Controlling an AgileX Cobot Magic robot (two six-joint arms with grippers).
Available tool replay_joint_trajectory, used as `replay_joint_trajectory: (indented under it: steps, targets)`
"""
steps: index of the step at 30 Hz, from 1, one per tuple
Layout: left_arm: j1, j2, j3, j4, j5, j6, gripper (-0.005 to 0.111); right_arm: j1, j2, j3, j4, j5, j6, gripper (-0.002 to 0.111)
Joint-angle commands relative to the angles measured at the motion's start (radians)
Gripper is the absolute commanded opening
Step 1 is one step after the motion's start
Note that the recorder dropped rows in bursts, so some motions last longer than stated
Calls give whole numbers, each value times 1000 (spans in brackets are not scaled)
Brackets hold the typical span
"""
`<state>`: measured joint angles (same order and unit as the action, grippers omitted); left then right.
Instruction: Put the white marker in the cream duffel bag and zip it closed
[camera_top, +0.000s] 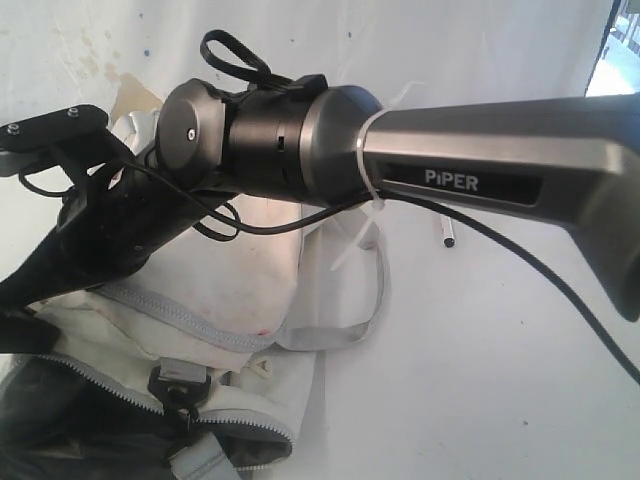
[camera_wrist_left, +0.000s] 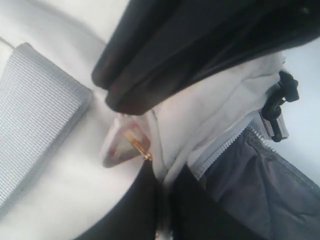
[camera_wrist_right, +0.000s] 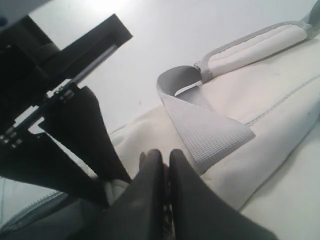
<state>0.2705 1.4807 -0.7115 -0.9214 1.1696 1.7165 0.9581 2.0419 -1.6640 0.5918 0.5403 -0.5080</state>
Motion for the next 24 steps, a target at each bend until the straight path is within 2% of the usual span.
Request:
replay_joint_trajectory:
  steps: [1,4,5,7,11,12,18,24]
  targets:
    - [-4,-3,2,68,32,-88,0,-12,-18,1,-14,-64,72,0]
    - [-4,-3,2,60,-11,-155,2,-12,-22,1,-27,-80,92,0]
    - [-4,-3,2,35,-18,-157,8,-12,-25,1,-27,-84,92,0]
    - [-4,-3,2,3,-20,-157,22,-12,-28,1,-27,-85,92,0]
    - [-4,-3,2,-4,-30,-157,59,-12,-28,1,-27,-74,92,0]
    - [-4,-3,2,-4,-42,-161,64,-12,-28,1,-27,-72,92,0]
    - [-4,-3,2,59,-49,-176,56,-12,-28,1,-27,-87,92,0]
    - [-4,-3,2,63,-104,-239,61,-12,-47,1,-29,-102,92,0]
